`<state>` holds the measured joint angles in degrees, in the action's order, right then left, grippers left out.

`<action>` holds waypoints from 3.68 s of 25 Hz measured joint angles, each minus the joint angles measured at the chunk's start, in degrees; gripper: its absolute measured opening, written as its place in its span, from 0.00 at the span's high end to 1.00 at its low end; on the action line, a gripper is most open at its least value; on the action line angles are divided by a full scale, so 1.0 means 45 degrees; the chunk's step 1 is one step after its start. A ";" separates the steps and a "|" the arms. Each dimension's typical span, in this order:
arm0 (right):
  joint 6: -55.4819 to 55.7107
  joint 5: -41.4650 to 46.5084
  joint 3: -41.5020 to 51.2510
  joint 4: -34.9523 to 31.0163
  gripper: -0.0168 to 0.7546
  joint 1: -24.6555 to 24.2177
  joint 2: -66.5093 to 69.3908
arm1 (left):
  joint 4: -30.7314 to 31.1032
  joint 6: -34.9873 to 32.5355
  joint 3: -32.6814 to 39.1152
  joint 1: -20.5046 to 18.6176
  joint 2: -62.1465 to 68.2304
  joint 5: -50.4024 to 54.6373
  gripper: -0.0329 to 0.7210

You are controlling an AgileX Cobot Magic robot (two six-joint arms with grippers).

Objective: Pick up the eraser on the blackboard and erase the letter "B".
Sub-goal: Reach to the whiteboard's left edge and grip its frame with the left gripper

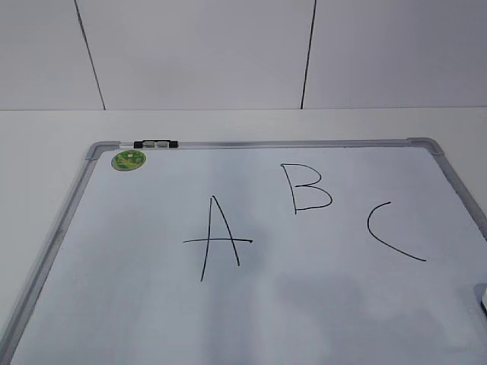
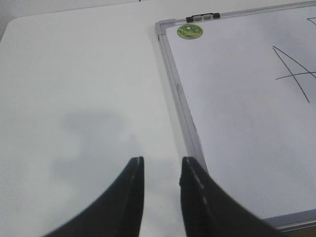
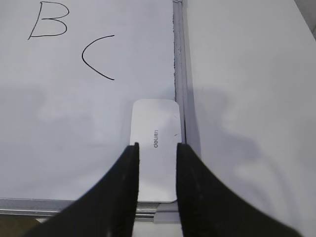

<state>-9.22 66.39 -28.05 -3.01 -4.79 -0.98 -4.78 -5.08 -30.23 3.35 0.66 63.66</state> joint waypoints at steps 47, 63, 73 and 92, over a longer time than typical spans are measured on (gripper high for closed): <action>0.1516 0.0024 -0.0084 0.0880 0.46 0.0000 0.0927 | -0.0782 0.0057 -0.2498 0.0000 0.6147 -0.0361 0.61; 0.2408 0.0806 -0.1856 -0.0769 0.23 0.0000 0.6733 | -0.1163 0.0087 -0.4143 0.0000 1.3938 -0.0867 0.54; 0.2408 0.1098 -0.2791 -0.1190 0.23 0.0000 0.9594 | -0.1182 0.0095 -0.6623 0.0000 1.8271 -0.1349 0.53; 0.2364 0.1098 -0.2791 -0.1398 0.23 0.0000 0.9921 | -0.1462 0.0095 -0.7492 0.0549 2.2645 -0.2955 0.56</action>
<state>1.42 71.33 -40.61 -9.30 -4.79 43.67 -11.36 -4.65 -63.94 5.81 102.56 50.36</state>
